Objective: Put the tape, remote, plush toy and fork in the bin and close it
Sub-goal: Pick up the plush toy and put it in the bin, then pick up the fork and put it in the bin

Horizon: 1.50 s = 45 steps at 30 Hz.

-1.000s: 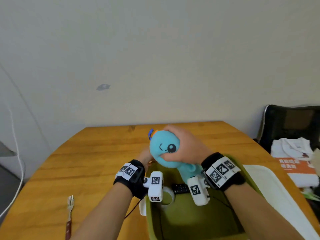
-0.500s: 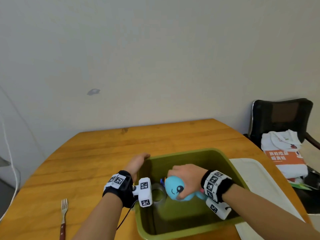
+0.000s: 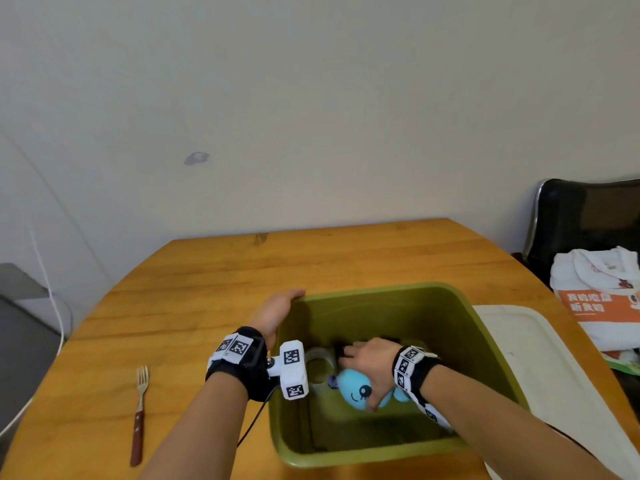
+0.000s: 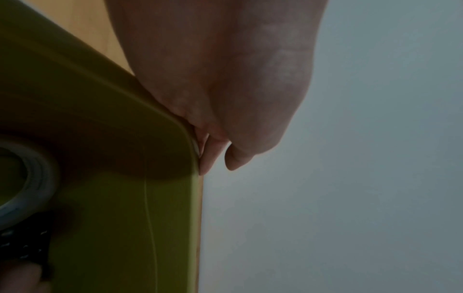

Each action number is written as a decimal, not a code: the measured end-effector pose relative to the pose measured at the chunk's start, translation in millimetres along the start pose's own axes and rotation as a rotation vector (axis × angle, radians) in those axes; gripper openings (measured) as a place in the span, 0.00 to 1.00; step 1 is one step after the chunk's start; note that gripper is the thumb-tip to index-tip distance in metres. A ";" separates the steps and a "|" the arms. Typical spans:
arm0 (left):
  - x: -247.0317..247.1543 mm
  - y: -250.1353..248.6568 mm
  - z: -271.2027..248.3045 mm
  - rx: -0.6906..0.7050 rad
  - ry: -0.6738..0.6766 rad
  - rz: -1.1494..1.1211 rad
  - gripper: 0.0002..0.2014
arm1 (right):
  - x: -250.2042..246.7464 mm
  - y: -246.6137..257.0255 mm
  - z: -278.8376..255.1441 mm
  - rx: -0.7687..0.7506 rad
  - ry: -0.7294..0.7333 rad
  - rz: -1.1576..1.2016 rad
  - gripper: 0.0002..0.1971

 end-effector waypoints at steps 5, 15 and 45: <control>7.1 -6.4 -10.0 0.004 0.010 -0.021 0.27 | 13.9 1.8 2.0 0.001 0.001 -0.009 0.52; 3.5 -7.8 -15.0 0.039 0.060 -0.195 0.19 | -30.1 6.9 -2.8 -0.057 -0.163 -0.014 0.39; -303.9 213.3 -15.4 -0.263 -0.622 0.582 0.16 | -290.9 143.6 110.1 -0.024 -0.800 0.556 0.13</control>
Point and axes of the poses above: each hand's wrist, its own z-axis towards the middle knuckle, its own x-axis out of the palm, y = z × x, the point moved 10 cm from there along z, towards the middle knuckle, and after that the axes turned 3 degrees about -x, right-handed, at the moved point
